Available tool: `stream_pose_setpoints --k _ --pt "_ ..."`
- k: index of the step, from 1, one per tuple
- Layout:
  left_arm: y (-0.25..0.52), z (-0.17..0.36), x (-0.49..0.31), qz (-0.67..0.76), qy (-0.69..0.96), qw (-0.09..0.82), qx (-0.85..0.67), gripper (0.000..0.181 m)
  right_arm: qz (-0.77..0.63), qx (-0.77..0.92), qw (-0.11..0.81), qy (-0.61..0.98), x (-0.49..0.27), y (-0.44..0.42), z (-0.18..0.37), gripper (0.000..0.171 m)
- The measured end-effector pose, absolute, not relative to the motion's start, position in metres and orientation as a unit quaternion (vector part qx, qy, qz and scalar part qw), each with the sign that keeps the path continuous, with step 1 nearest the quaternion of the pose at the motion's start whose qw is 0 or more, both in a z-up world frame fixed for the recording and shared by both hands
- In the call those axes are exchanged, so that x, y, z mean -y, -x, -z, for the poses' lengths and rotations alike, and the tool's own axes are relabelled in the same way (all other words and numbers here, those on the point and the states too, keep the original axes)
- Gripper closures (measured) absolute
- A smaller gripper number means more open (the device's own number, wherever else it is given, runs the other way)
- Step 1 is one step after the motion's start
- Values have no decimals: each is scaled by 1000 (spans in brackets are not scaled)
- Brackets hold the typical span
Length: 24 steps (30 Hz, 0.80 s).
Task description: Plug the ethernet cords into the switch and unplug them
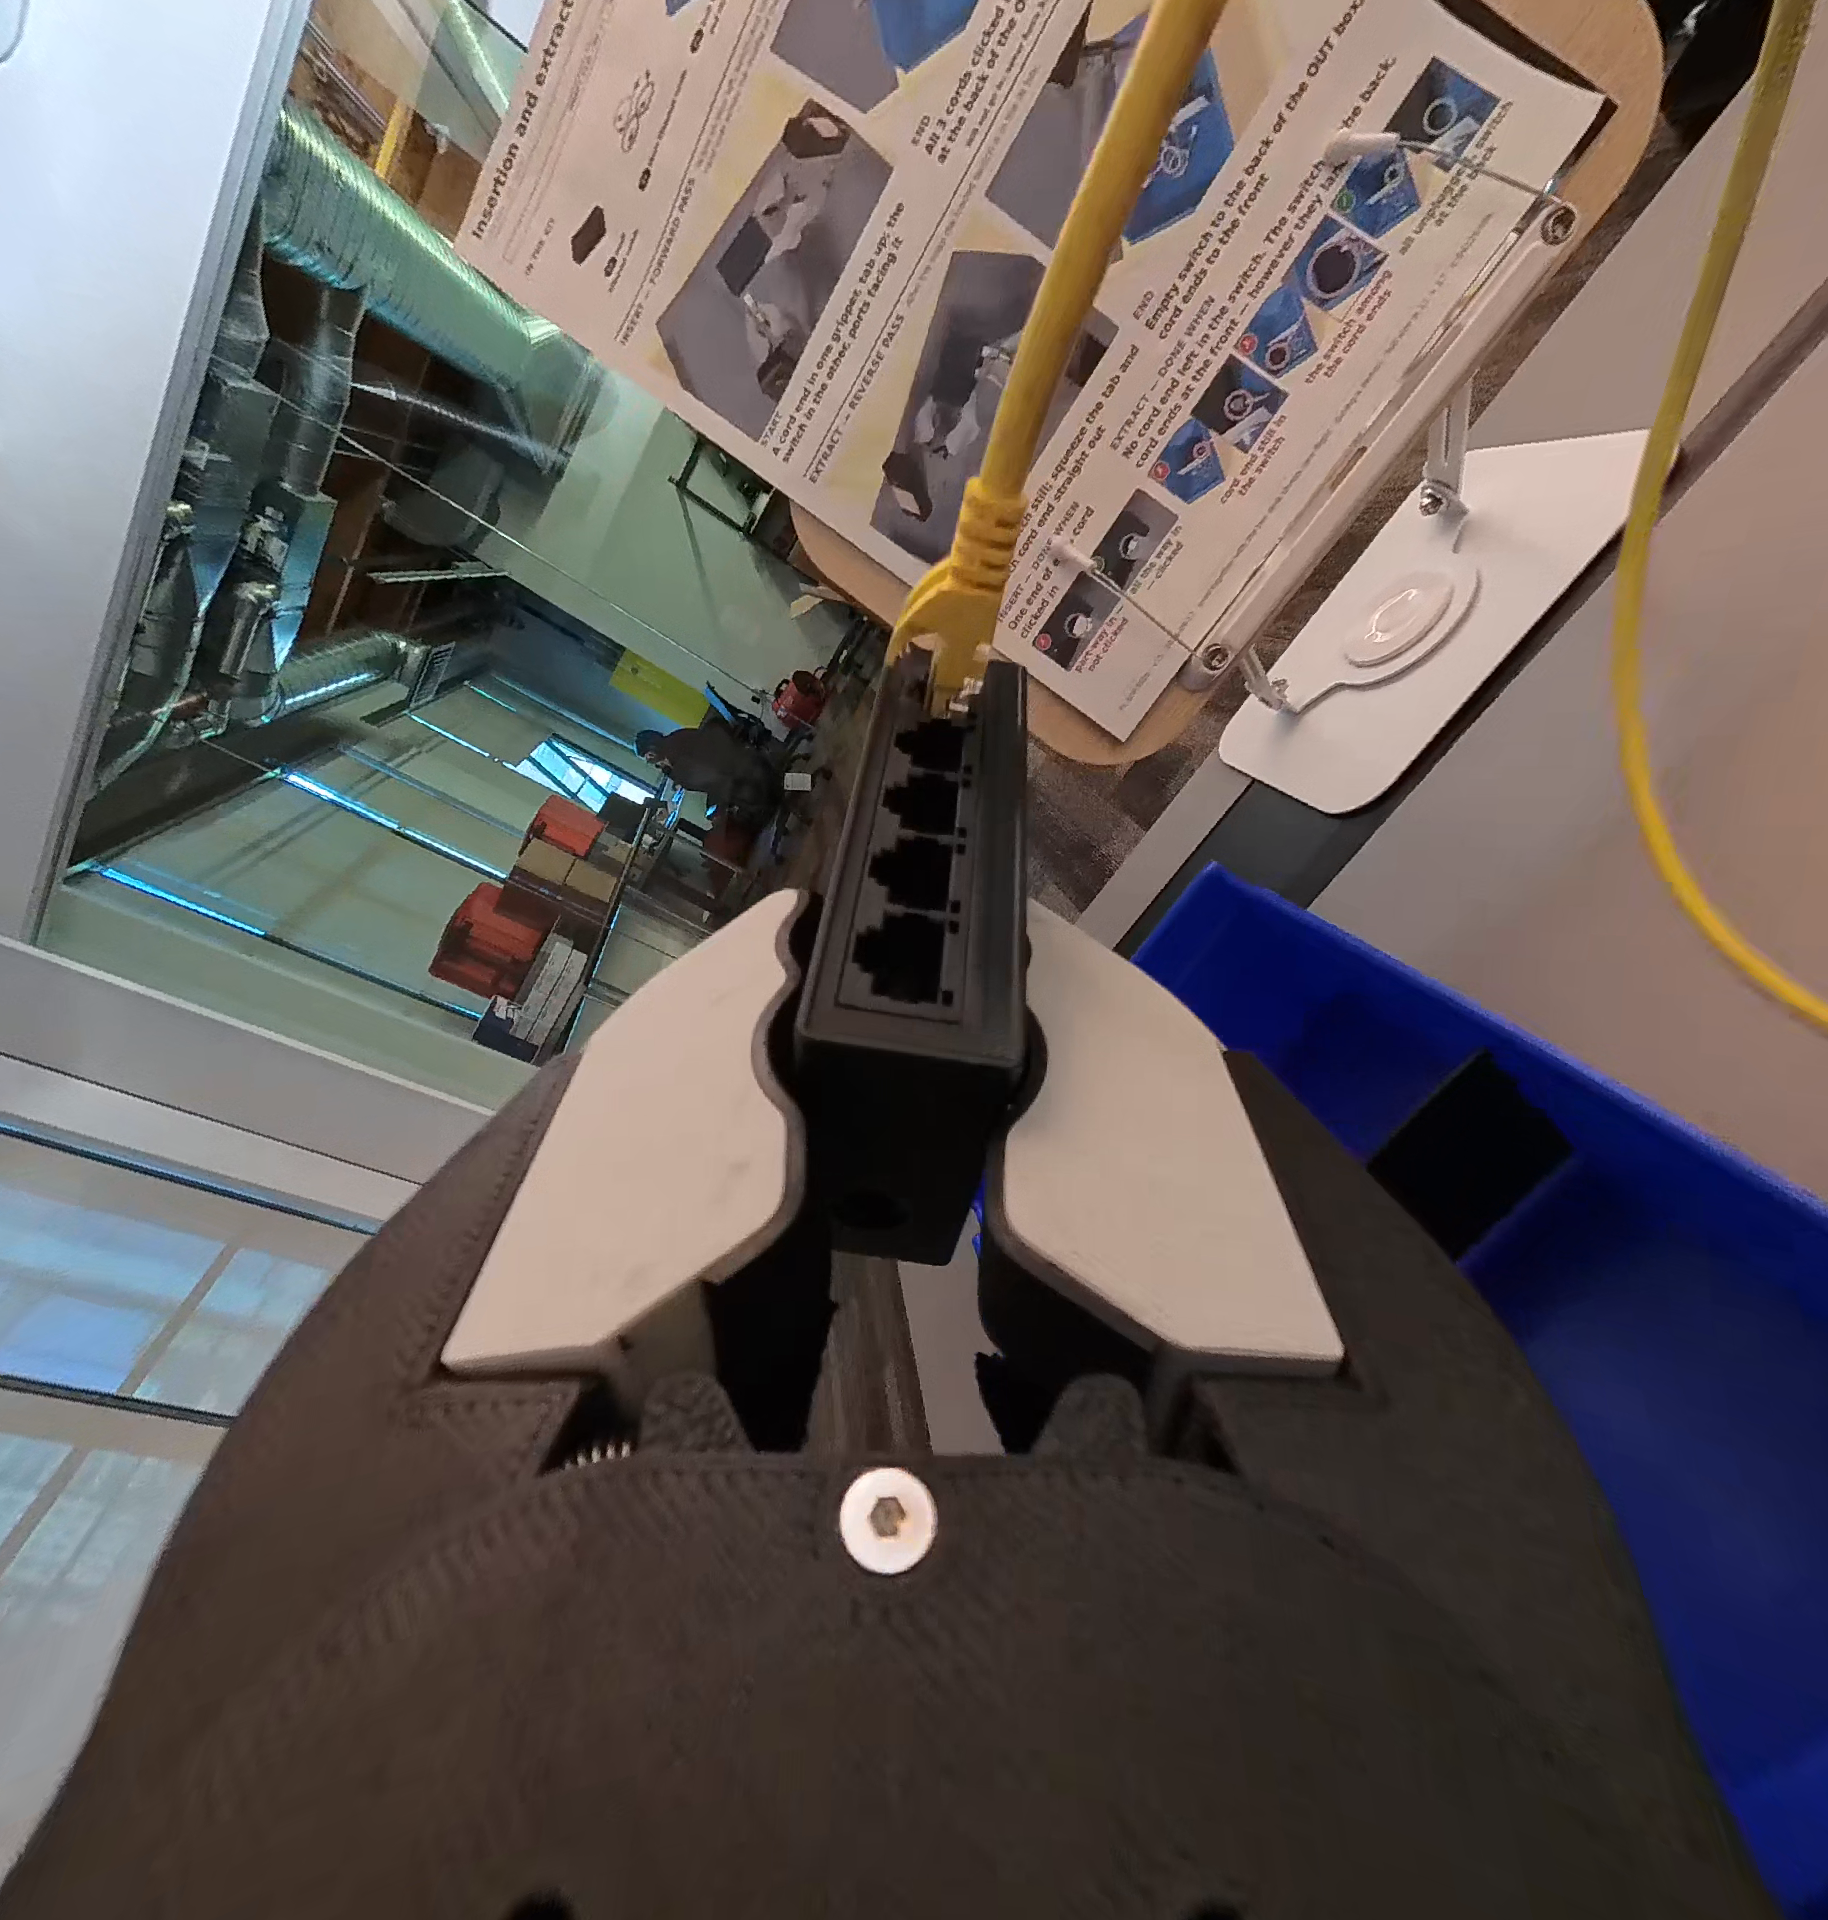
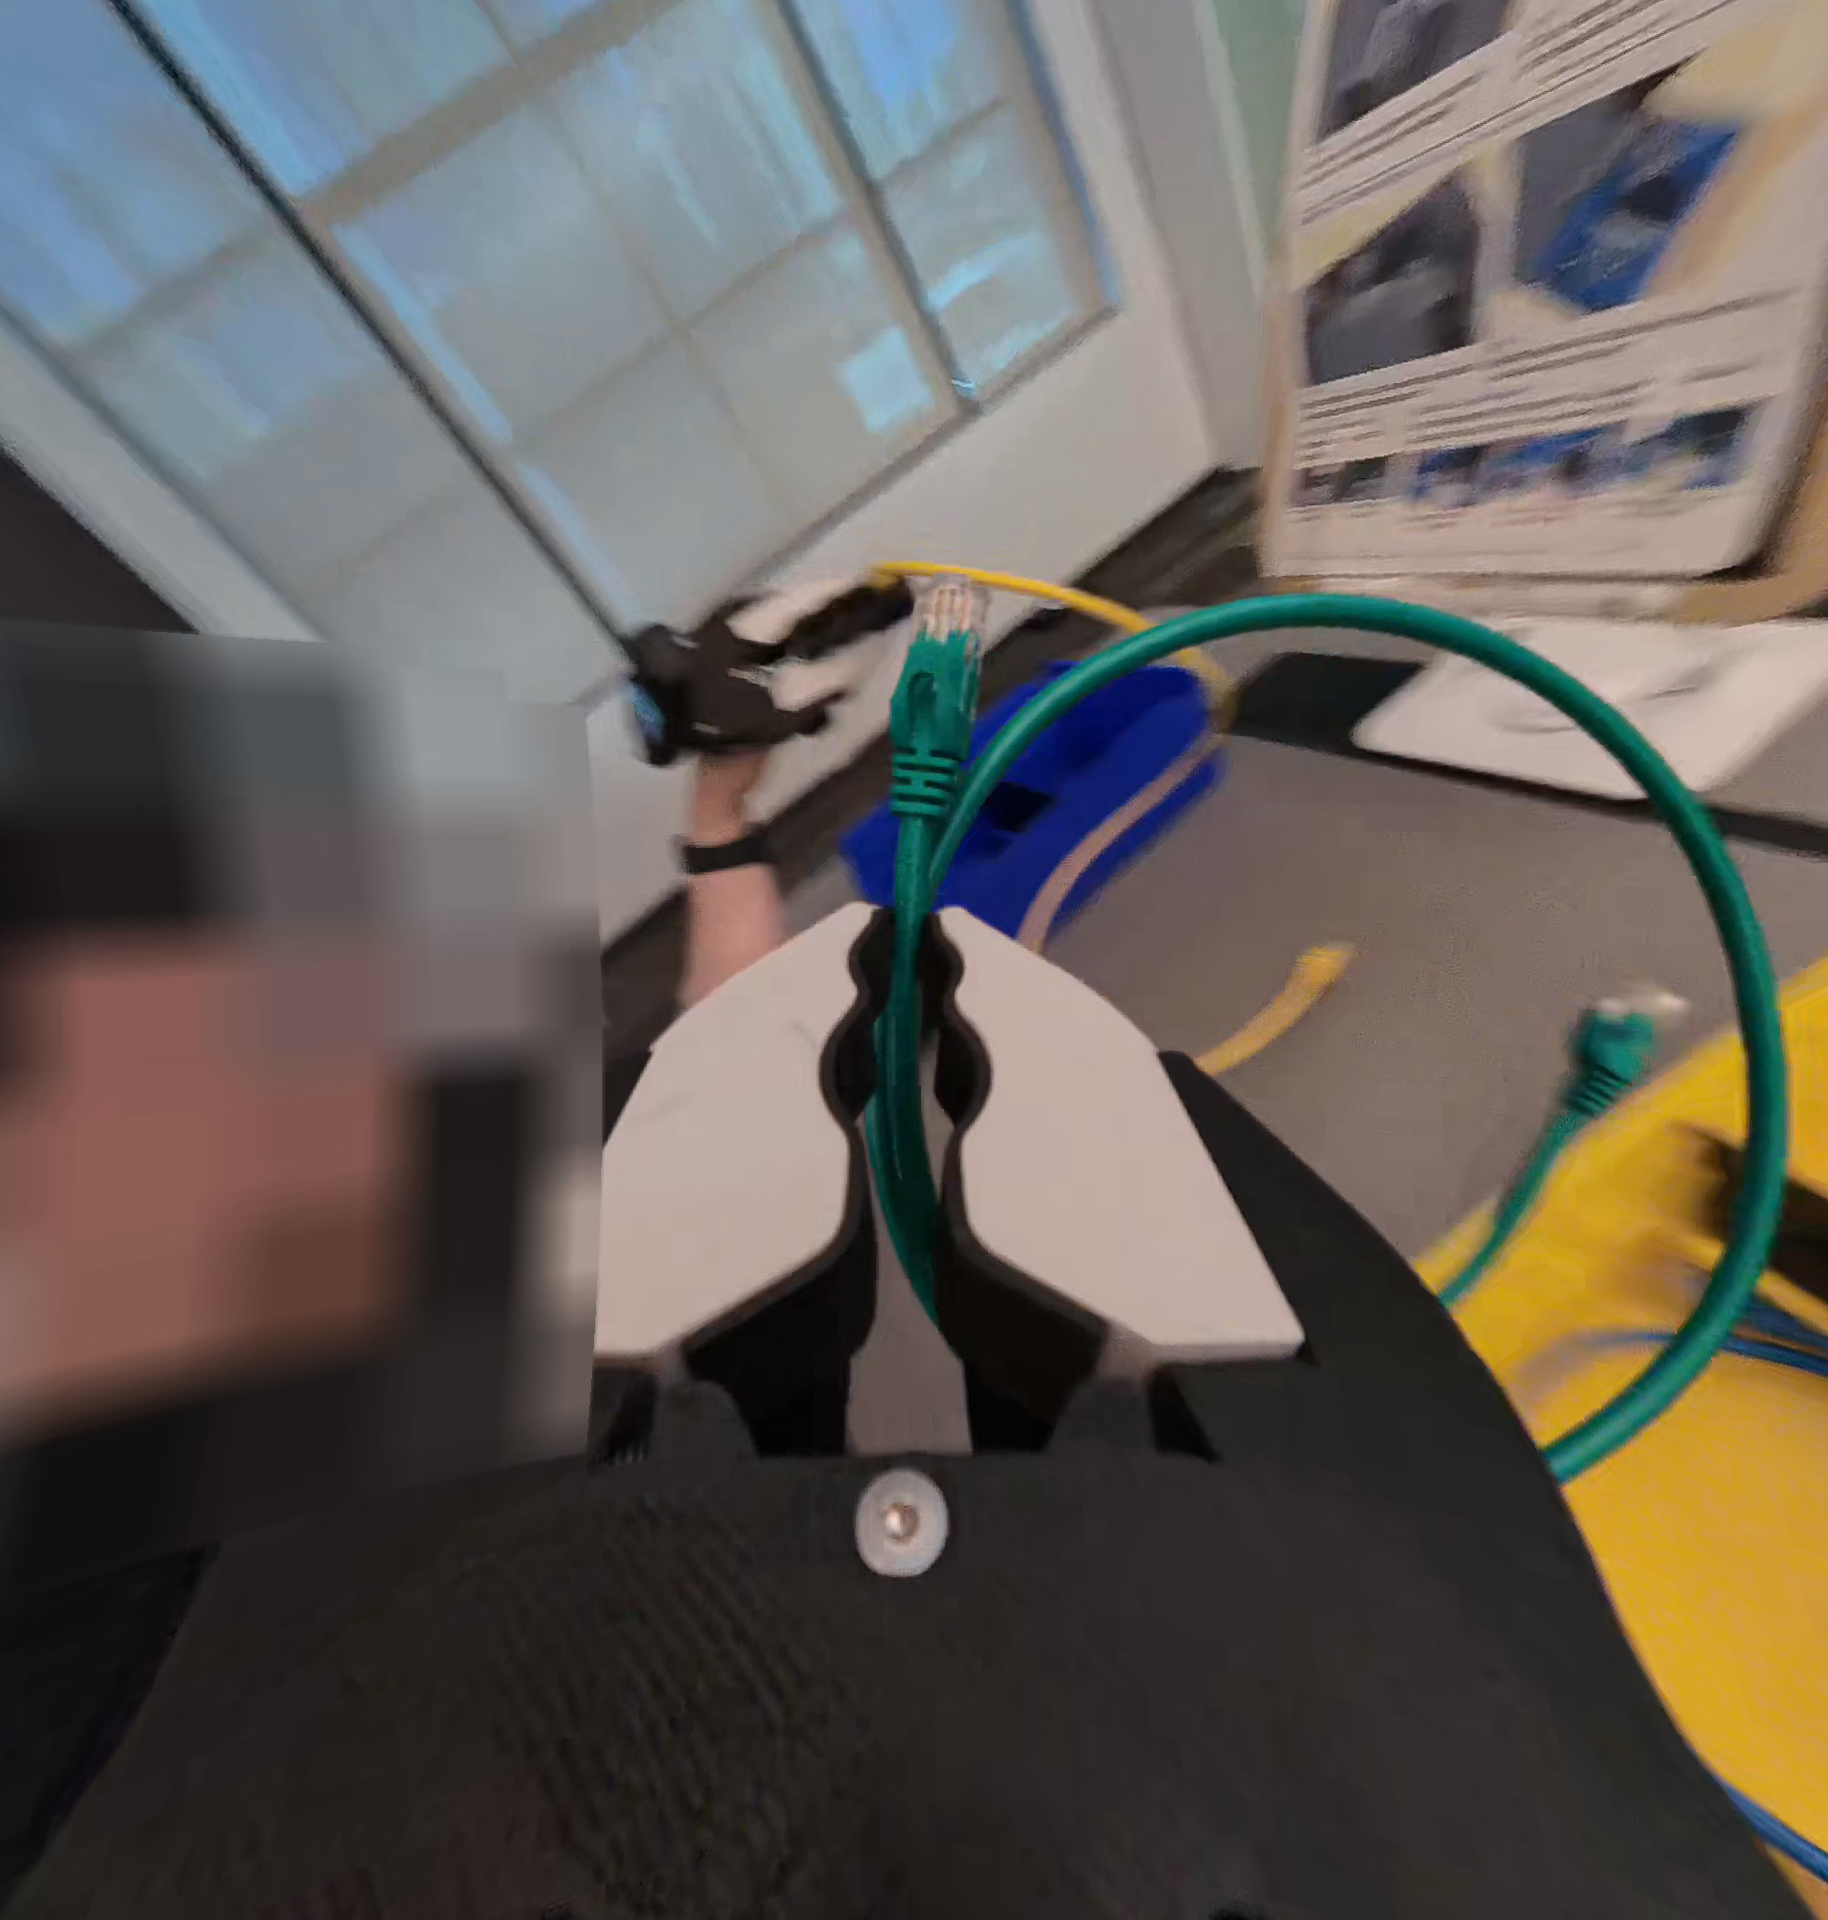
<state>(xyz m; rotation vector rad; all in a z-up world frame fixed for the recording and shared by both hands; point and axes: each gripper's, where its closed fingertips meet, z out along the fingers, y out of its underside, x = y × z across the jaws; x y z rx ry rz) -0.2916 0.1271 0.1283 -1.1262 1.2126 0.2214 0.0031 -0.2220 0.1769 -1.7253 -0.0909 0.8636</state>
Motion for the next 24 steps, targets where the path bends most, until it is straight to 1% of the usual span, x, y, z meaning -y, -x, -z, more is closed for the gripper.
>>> stream_pose_setpoints --k 1,5,10,15,18,20,23,24 --pt "291 -128 -127 -99 500 671 -539 150 -325 40 570 754 223 -20 -172 165" --pt "287 -126 -125 -102 497 667 -546 150 -228 47 506 831 230 -64 -124 165" --pt "279 -124 -122 -108 491 662 -557 150 -265 58 330 904 227 -54 -16 164" --pt "273 -121 -119 -114 487 655 -567 150 -210 43 194 957 209 -59 68 164" --pt "270 -120 -118 -117 485 652 -571 150 -186 -9 155 970 189 -66 90 164" --pt "269 -119 -117 -119 484 650 -573 150 -170 -29 141 975 176 -68 95 163" --pt "266 -118 -115 -121 482 647 -578 150 -132 -24 95 986 174 -70 99 163" --pt "265 -117 -115 -122 482 646 -579 150 -123 -24 95 988 172 -71 97 163"
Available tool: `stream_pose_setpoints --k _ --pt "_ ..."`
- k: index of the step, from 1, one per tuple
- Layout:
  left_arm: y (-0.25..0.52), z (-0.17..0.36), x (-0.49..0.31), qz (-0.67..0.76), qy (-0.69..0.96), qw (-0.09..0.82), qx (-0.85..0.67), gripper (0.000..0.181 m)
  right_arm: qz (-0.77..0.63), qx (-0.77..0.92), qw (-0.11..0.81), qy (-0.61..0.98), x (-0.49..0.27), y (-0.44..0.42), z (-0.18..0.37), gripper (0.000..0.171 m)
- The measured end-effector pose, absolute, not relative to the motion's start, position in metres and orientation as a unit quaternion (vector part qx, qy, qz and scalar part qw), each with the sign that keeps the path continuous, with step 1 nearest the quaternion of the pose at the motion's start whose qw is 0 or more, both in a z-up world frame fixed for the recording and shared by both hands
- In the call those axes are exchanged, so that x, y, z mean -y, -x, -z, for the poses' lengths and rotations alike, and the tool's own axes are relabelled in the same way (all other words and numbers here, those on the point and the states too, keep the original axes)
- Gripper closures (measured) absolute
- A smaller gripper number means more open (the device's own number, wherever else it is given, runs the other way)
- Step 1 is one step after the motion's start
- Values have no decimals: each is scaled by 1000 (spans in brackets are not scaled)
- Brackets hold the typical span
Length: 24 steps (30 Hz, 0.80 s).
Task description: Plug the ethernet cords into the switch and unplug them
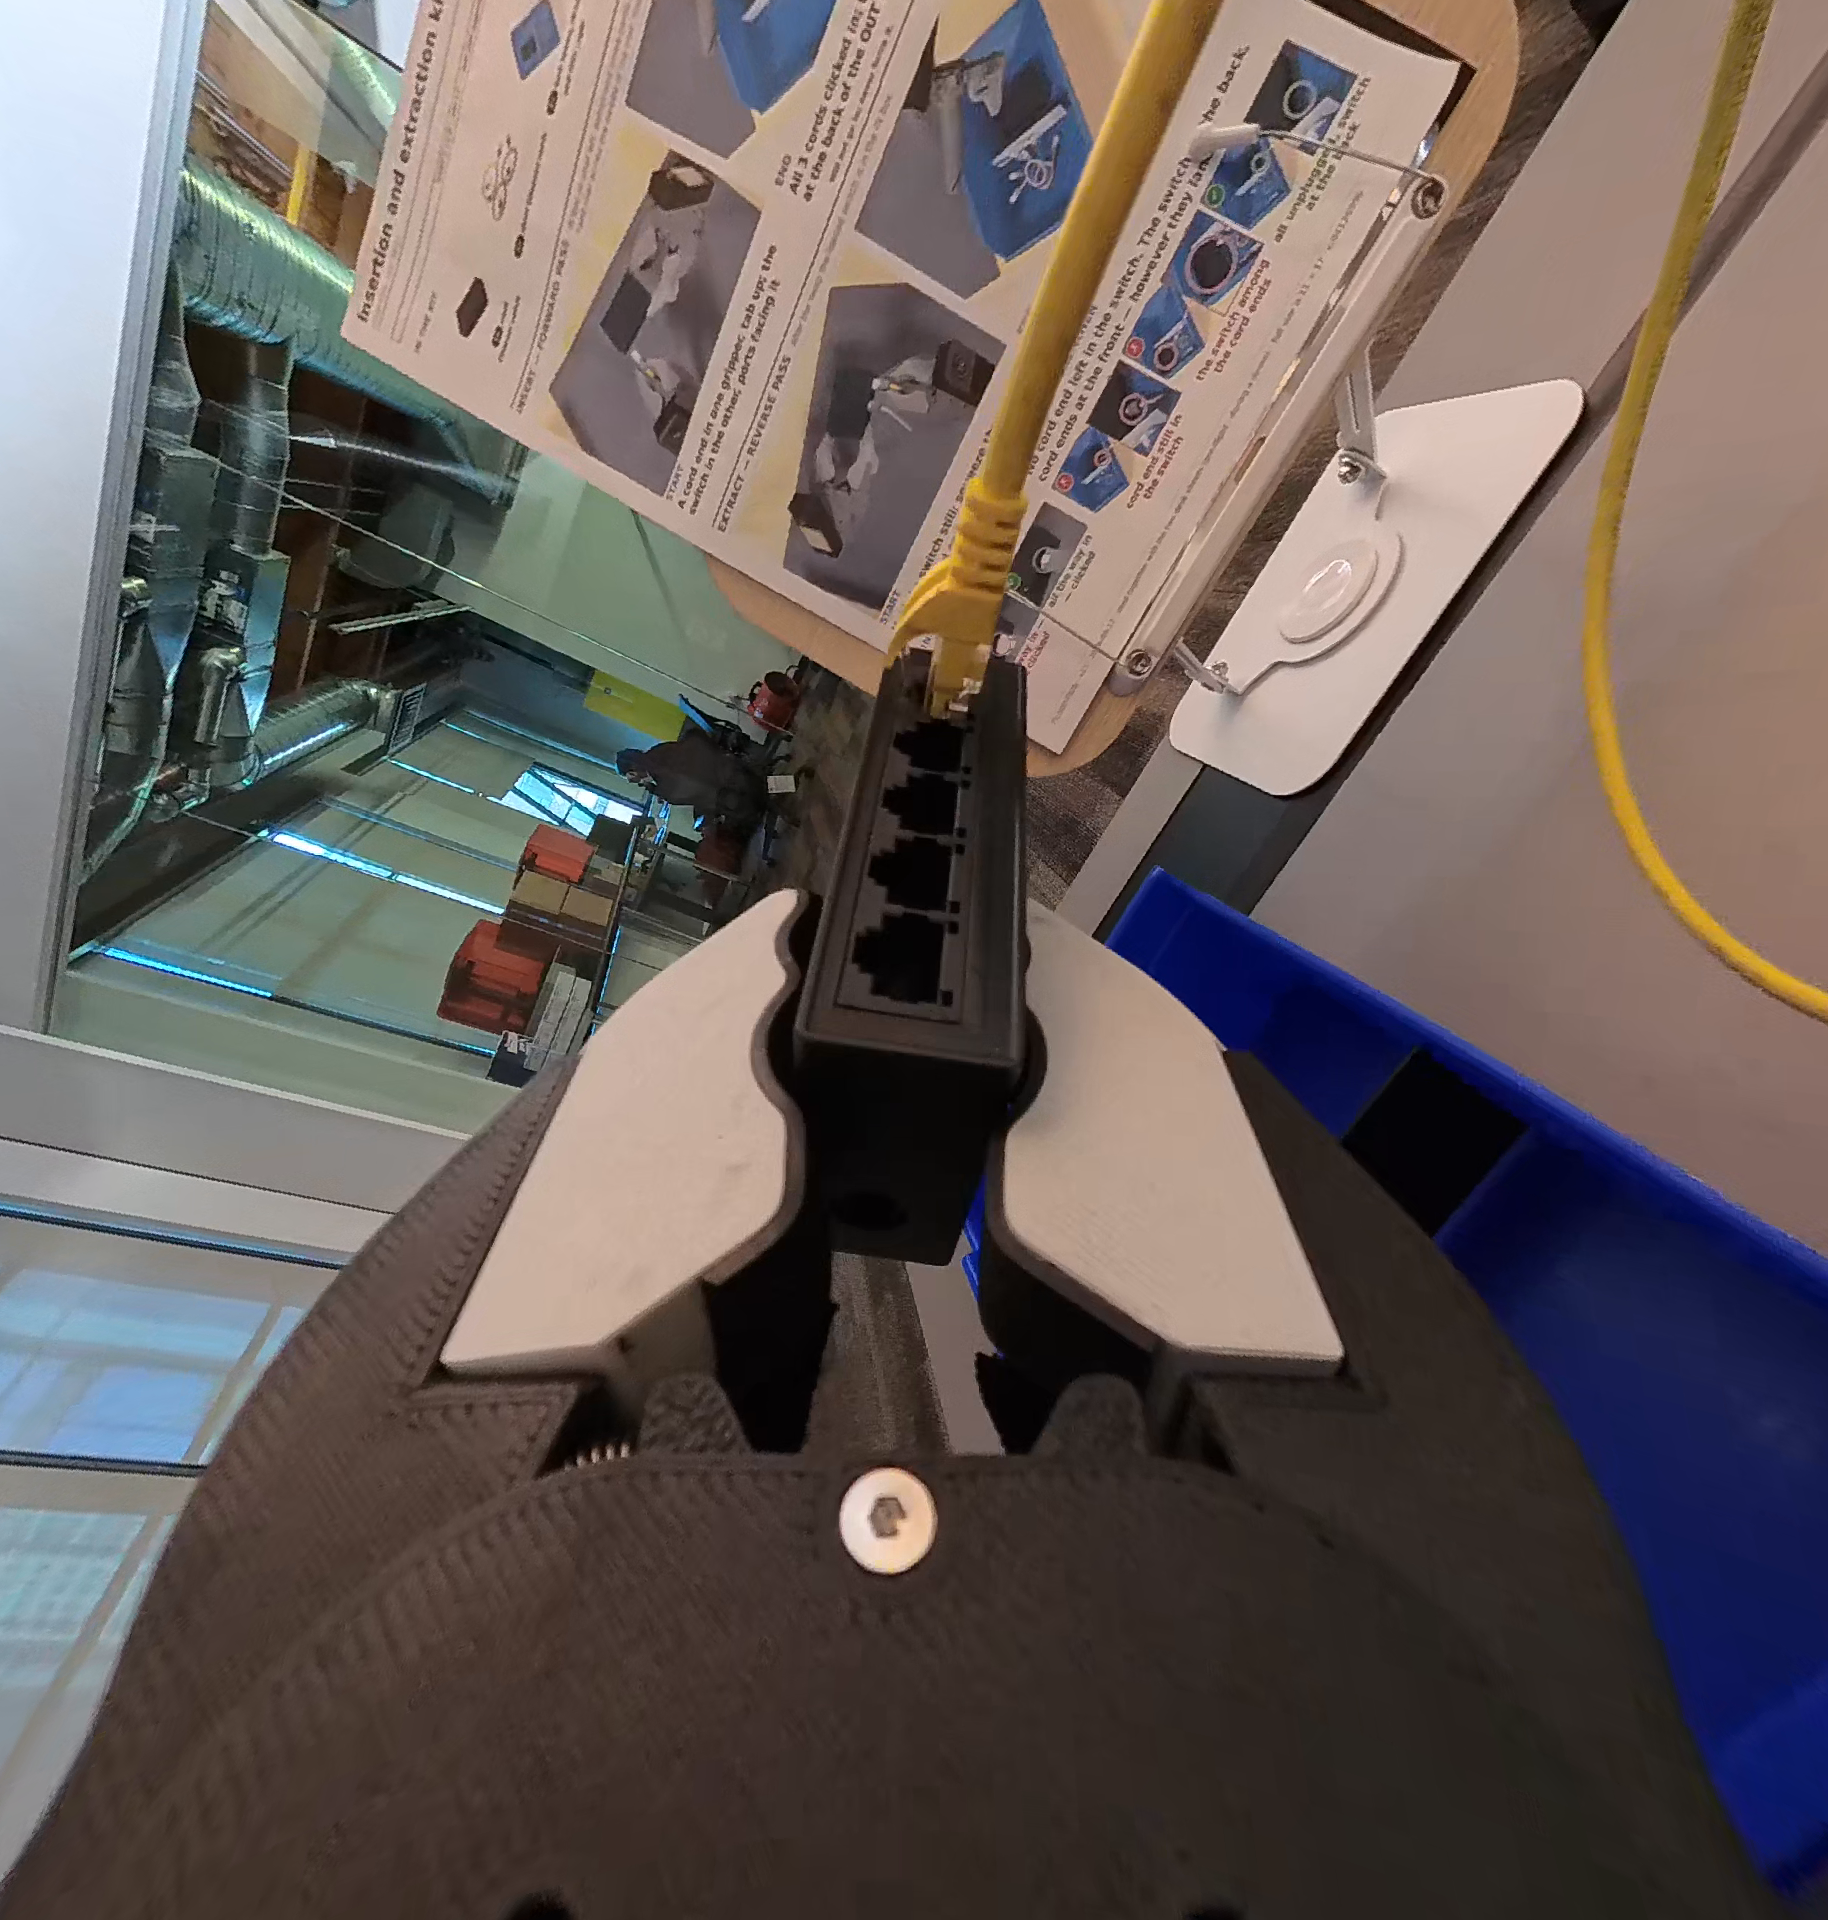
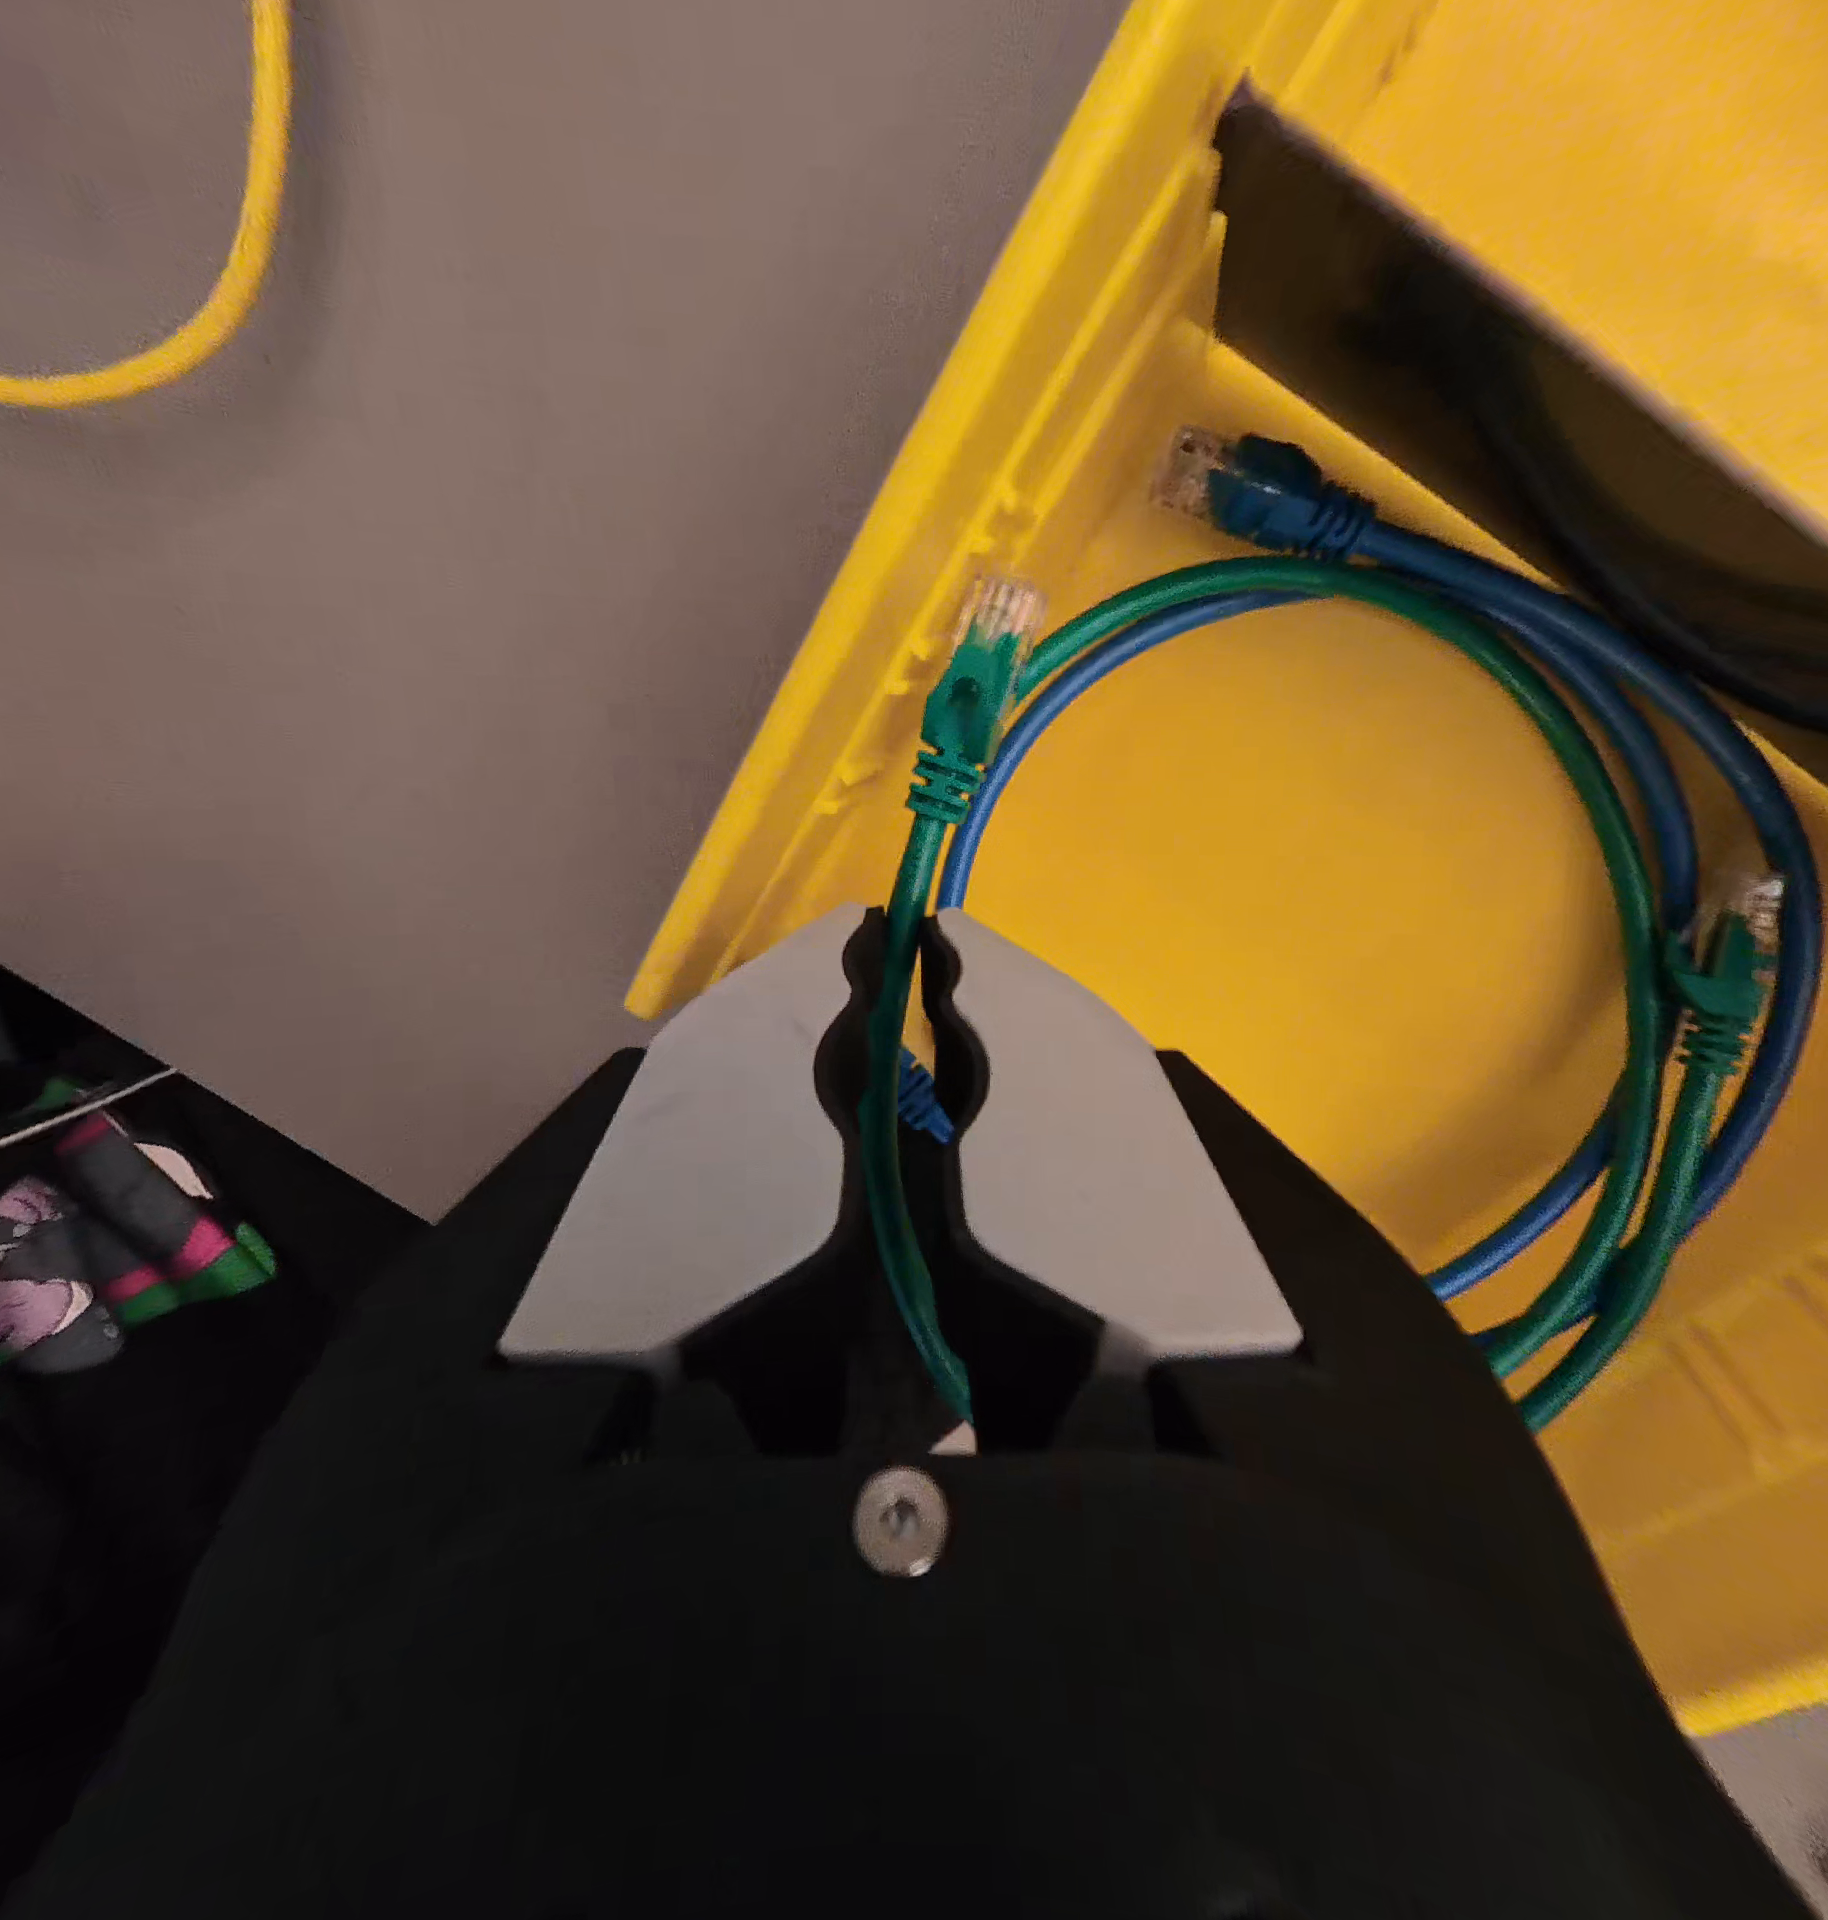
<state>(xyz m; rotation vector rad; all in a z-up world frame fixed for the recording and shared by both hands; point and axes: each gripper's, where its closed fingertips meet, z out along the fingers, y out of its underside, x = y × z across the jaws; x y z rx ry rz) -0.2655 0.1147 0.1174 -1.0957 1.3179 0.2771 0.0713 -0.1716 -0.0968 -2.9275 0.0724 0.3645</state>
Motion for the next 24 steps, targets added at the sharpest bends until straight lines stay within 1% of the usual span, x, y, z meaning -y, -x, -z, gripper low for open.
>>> stream_pose_setpoints --k 2,5,6,8,12,14,16,18,20,21,23,24 --pt "264 -116 -114 -122 481 644 -583 150 -117 -14 100 988 165 -70 97 162" --pt "260 -115 -111 -120 477 643 -588 150 -136 6 57 989 171 -62 107 155" --pt "259 -114 -110 -119 474 643 -590 150 -139 4 53 989 173 -62 107 155" --pt "257 -115 -107 -117 469 647 -590 150 -130 12 80 988 171 -64 102 157" --pt "250 -121 -94 -102 437 669 -593 150 -70 53 168 982 168 -70 79 146" --pt "243 -121 -85 -80 428 668 -603 150 -45 72 225 971 167 -70 56 146" --pt "233 -122 -73 -61 412 673 -612 150 -14 92 309 947 162 -66 22 142" --pt "218 -125 -55 -31 384 687 -616 150 33 143 436 888 151 -53 -25 142" --pt "205 -127 -31 2 344 695 -631 150 93 223 578 779 147 -27 -77 142" --pt "199 -128 -19 15 322 701 -636 151 133 255 626 725 149 -17 -98 143" --pt "189 -131 6 45 280 708 -647 151 213 288 683 637 152 -5 -129 142" --pt "185 -132 18 60 262 709 -652 151 234 305 685 619 149 1 -134 143"
